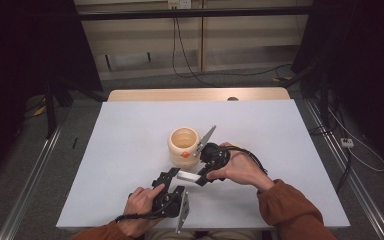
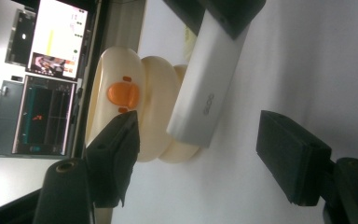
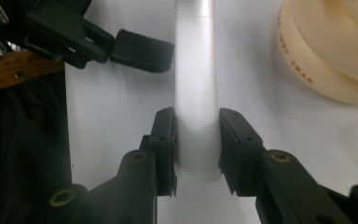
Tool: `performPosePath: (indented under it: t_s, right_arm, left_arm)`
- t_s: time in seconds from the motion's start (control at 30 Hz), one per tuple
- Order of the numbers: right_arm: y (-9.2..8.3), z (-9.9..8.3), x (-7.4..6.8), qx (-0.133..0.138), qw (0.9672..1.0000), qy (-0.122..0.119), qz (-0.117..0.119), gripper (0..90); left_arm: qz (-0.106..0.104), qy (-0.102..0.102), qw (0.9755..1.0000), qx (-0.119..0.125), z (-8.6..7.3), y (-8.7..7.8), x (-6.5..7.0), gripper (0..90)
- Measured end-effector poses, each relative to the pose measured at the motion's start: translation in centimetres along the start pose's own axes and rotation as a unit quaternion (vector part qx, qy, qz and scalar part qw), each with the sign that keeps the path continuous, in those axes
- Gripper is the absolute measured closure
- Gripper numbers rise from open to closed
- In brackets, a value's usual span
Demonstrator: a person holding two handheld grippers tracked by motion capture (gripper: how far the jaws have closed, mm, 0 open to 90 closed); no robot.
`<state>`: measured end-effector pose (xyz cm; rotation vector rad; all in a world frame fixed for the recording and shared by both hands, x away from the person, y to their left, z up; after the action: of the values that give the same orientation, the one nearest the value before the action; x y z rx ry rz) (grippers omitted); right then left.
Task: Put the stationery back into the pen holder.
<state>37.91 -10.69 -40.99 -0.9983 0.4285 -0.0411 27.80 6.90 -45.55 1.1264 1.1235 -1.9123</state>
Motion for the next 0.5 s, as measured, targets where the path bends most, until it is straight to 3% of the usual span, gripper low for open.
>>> performPosePath:
  t_s: [0.1,0.17,0.33,0.5]
  right_arm:
    - [0.3,0.5,-0.1,0.0,1.0,-0.006,0.006,67.9]
    - [0.5,0.8,-0.3,-0.004,0.9999,-0.012,0.008,68.0]
    - [0.8,1.2,-0.5,-0.007,0.9999,-0.003,0.009,67.9]
    - [1.0,1.3,-0.5,-0.004,0.9999,-0.003,0.012,67.9]
  left_arm:
    - [0.009,0.023,0.9997,0.002,0.2,-0.1,0.4,35.0]
    - [0.009,0.028,0.9996,0.003,0.3,0.0,0.6,37.4]
    - [0.013,0.044,0.999,0.0,0.4,0.2,0.7,47.8]
    - [0.013,0.077,0.997,0.0,0.8,0.3,1.1,56.7]
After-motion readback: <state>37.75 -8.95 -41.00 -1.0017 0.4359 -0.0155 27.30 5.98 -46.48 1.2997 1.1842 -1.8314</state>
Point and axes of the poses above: each handheld gripper's, and its own axes: y roughly forward along the jaws, z roughly out of its top, x roughly to its right, the point moved 1 cm from there along y, roughly forward along the jaws, and after that the axes turned 5 degrees about z, right-handed, at the moved point
